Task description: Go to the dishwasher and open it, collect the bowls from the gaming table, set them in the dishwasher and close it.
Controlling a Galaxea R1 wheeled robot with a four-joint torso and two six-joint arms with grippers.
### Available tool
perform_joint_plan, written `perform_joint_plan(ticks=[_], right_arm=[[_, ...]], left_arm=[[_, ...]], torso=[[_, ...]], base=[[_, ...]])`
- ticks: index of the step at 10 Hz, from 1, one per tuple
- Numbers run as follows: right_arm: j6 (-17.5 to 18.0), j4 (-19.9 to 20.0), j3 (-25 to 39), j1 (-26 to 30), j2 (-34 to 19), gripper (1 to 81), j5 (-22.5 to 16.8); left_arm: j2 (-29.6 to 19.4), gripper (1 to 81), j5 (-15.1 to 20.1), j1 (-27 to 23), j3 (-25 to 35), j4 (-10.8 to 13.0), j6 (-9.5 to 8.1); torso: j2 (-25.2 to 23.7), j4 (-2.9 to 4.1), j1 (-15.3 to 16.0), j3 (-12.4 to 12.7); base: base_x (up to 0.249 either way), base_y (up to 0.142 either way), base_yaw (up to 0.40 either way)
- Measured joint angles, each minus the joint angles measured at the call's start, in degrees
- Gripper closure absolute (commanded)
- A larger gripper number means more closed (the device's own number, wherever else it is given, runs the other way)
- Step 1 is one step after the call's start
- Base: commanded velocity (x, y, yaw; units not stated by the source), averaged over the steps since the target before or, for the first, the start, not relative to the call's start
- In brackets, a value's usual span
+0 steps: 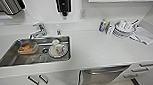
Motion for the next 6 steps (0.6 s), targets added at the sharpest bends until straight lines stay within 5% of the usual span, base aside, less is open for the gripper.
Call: perform_joint_plan(ticks=[2, 6], right_arm=[[-0.48, -2.19, -4.96, -4.62, 1.79, 1.0, -0.50], [-2.74, -14.87, -10.28, -17.62, 6.28, 1.0, -0.63]], left_arm=[[0.15, 1.0, 0.04, 0.00, 0.00, 0.00, 0.00], [0.22, 1.0, 0.04, -0.49, 0.00, 0.00, 0.00]], torso=[[0.00, 0.00, 0.00, 0.00], [0.00, 0.00, 0.00, 0.00]], base=[[0.000, 0.000, 0.000], [0.000, 0.000, 0.000]])
